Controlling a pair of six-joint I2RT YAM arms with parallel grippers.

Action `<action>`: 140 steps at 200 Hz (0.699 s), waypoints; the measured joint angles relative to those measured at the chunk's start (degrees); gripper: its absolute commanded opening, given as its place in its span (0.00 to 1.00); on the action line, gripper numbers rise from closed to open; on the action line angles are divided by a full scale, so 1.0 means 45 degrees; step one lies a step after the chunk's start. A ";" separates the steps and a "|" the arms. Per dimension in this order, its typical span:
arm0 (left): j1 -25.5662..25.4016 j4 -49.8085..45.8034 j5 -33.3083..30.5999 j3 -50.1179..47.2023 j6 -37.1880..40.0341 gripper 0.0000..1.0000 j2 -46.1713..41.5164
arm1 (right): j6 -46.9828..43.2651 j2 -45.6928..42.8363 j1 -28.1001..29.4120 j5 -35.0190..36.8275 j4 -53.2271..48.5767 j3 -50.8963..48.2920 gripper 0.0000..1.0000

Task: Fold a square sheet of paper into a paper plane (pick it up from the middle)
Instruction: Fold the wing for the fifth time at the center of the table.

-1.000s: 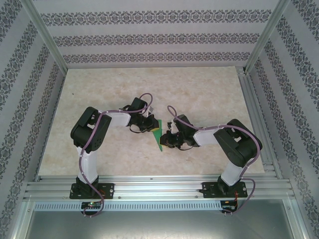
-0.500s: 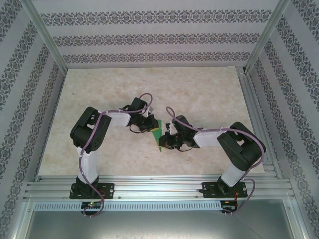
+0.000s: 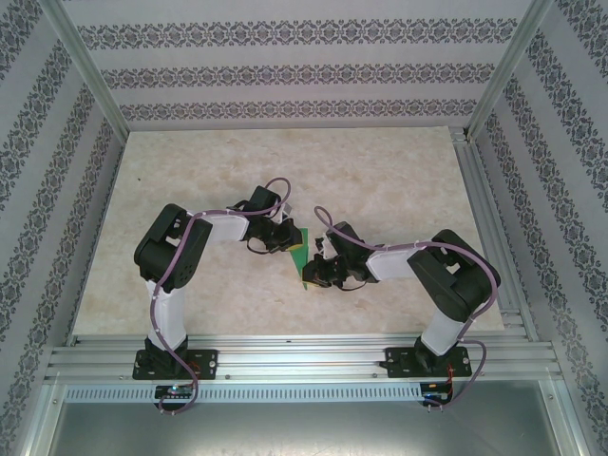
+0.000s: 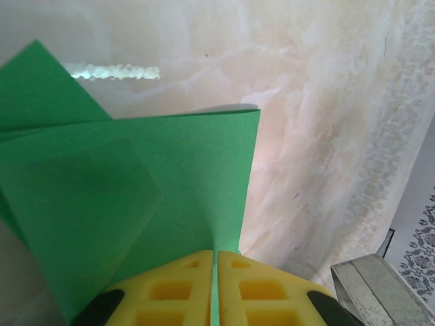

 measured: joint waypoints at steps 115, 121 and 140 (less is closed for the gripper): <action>0.0000 -0.0015 0.0000 -0.0078 -0.0005 0.12 -0.0044 | -0.0325 -0.0209 0.0767 0.1282 -0.1676 0.0733 0.11; 0.0000 -0.0019 0.0000 -0.0078 -0.0005 0.12 -0.0044 | -0.0325 -0.0238 0.0811 0.1345 -0.1681 0.0729 0.11; 0.0000 -0.0044 -0.0015 -0.0078 -0.0005 0.11 -0.0044 | -0.0316 -0.0325 0.0860 0.1384 -0.1695 0.0675 0.11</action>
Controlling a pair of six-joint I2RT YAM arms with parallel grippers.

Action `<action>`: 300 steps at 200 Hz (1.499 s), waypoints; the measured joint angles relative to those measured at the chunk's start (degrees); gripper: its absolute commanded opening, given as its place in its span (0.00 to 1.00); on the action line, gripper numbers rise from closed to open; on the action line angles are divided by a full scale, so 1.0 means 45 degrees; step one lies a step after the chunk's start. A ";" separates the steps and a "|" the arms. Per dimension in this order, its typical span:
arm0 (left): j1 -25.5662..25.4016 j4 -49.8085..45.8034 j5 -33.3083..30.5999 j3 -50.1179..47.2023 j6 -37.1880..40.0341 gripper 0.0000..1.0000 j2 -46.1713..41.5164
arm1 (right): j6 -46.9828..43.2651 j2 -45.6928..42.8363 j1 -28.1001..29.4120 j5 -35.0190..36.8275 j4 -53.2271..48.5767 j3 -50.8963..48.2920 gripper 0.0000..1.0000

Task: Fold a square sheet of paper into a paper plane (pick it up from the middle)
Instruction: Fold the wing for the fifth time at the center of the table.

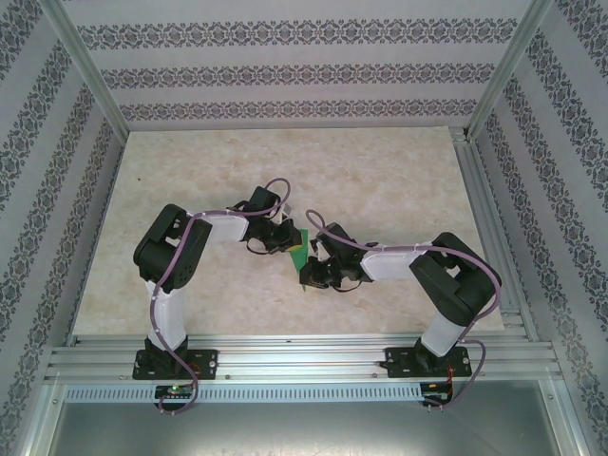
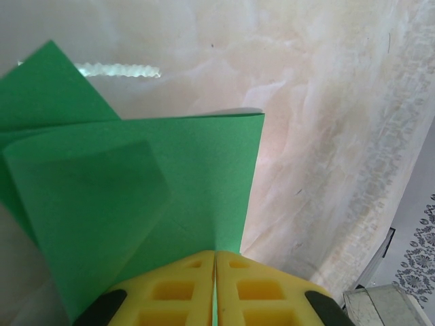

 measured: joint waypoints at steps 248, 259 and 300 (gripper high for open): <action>0.0000 -0.0010 -0.0034 -0.0024 0.0000 0.10 -0.0024 | 0.0291 -0.1379 0.0219 0.0015 -0.1020 -0.0194 0.14; 0.0000 -0.0010 -0.0034 -0.0024 0.0000 0.10 -0.0024 | 0.0296 -0.1370 0.0219 -0.0049 -0.0947 -0.0194 0.14; 0.0000 -0.0010 -0.0029 -0.0024 0.0000 0.10 -0.0024 | 0.0335 -0.0602 0.0219 -0.0262 -0.0534 -0.0194 0.13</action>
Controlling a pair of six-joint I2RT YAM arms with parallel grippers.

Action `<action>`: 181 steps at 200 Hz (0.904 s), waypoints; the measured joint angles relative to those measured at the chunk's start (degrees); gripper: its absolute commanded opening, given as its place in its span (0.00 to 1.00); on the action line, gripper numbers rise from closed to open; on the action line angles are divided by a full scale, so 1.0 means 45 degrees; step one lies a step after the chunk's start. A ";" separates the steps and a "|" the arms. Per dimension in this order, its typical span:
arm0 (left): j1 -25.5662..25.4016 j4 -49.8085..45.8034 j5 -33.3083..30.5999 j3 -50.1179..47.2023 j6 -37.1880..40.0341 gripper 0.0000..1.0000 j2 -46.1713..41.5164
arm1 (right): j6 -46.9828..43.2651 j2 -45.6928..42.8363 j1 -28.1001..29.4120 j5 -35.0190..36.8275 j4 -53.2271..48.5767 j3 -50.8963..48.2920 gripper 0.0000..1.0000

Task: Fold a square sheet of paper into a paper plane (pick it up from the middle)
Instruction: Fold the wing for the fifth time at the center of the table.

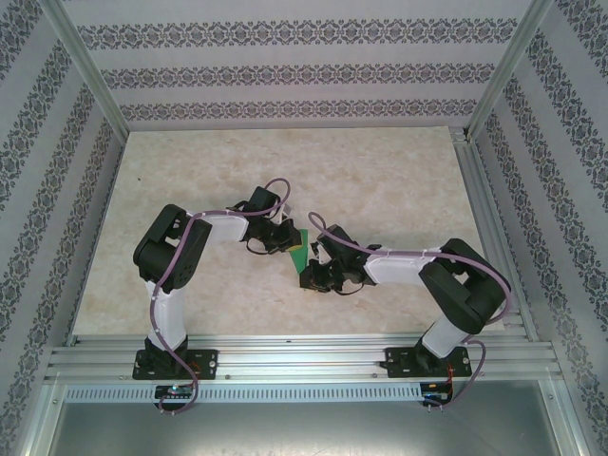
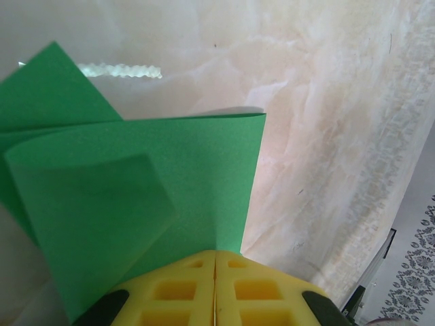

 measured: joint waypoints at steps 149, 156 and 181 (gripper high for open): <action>0.0000 0.0005 0.0000 0.0000 0.0000 0.10 0.0000 | 0.0151 -0.0078 -0.0573 -0.0165 0.1093 0.0539 0.09; 0.0000 0.0005 0.0000 0.0000 0.0000 0.10 0.0000 | 0.0228 0.0248 -0.0573 -0.0204 0.1243 0.0539 0.09; 0.0000 0.0005 0.0005 0.0000 0.0005 0.10 0.0000 | 0.0287 0.1243 -0.0578 -0.0194 0.1365 0.0520 0.08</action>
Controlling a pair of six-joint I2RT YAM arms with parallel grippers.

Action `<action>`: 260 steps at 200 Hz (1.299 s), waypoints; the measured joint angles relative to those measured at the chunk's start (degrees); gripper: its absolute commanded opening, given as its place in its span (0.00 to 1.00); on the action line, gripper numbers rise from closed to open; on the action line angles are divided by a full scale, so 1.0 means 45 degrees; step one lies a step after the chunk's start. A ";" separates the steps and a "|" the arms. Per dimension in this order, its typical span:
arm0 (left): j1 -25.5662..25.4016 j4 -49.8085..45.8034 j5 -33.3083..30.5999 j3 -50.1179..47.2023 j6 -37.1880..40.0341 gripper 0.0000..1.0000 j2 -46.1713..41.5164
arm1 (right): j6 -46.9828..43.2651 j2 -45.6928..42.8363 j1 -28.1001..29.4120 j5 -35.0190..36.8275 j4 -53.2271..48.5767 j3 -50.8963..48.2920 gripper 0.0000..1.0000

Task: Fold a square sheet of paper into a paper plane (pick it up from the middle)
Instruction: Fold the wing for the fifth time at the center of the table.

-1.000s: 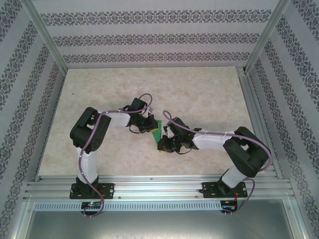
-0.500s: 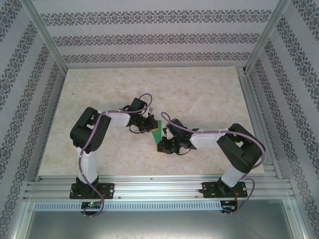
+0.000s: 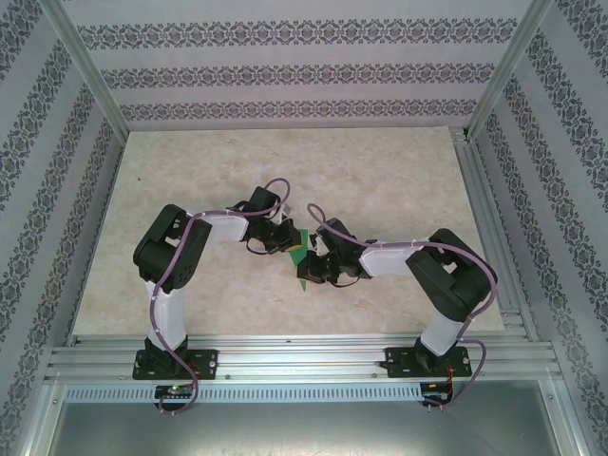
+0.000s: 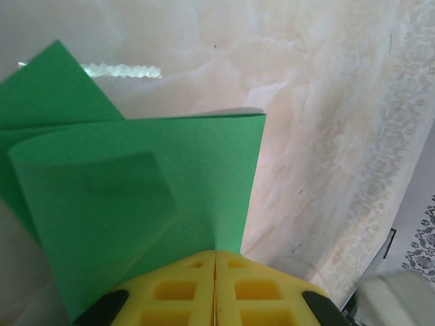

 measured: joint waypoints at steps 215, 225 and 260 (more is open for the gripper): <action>0.0097 0.0714 0.0937 -0.1889 0.0170 0.14 -0.2691 | 0.0389 0.0277 -0.0121 -0.0491 0.1627 -0.0636 0.00; 0.0097 0.1064 0.1117 -0.2011 0.0034 0.14 -0.2506 | 0.0389 0.0282 -0.0121 -0.0486 0.1574 -0.0612 0.00; 0.0097 0.1889 0.1520 -0.2268 -0.0121 0.13 -0.1938 | 0.0389 0.0282 -0.0121 -0.0486 0.1535 -0.0602 0.00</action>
